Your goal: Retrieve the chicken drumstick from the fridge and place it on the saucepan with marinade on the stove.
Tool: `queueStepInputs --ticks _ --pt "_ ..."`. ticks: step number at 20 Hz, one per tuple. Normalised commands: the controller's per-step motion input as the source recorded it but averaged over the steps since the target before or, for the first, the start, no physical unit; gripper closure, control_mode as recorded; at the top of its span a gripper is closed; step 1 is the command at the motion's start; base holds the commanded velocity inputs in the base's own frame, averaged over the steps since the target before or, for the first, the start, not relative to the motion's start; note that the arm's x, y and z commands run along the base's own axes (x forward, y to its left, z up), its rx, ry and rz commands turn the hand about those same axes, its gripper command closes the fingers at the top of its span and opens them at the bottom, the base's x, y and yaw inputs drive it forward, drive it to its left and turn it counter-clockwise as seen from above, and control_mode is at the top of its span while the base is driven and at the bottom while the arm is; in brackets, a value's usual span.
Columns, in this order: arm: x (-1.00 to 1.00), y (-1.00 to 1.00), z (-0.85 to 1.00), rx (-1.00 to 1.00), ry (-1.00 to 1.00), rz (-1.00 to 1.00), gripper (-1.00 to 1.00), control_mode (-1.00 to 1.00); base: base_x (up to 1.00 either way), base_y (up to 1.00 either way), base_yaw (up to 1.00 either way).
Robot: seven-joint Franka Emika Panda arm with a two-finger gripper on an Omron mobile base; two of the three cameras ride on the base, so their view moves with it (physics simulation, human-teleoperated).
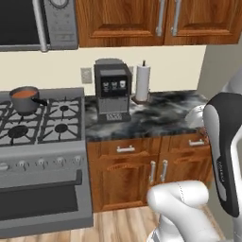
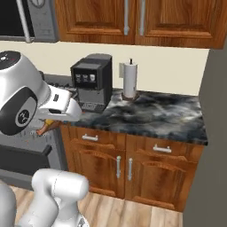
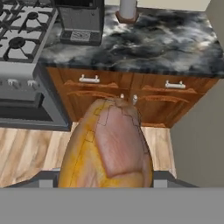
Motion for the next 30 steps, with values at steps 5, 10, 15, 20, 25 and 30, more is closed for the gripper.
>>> queueStepInputs --ticks 5,10,15,20,25,30 --pt "0.0 0.0 0.0 0.0 0.0 0.0 1.0 1.0 0.82 0.95 0.0" --pt "0.0 0.0 0.0 0.0 0.0 0.0 1.0 1.0 0.27 0.98 0.0" --pt "0.0 0.0 0.0 0.0 0.0 0.0 1.0 1.0 0.0 0.87 0.0" --pt "0.0 0.0 0.0 0.0 0.0 0.0 1.0 1.0 0.0 0.85 0.0" --pt "0.0 0.0 0.0 0.0 0.0 0.0 1.0 1.0 0.04 0.61 0.0" --pt "0.0 0.0 0.0 0.0 0.0 0.0 1.0 1.0 0.01 0.39 -0.13"
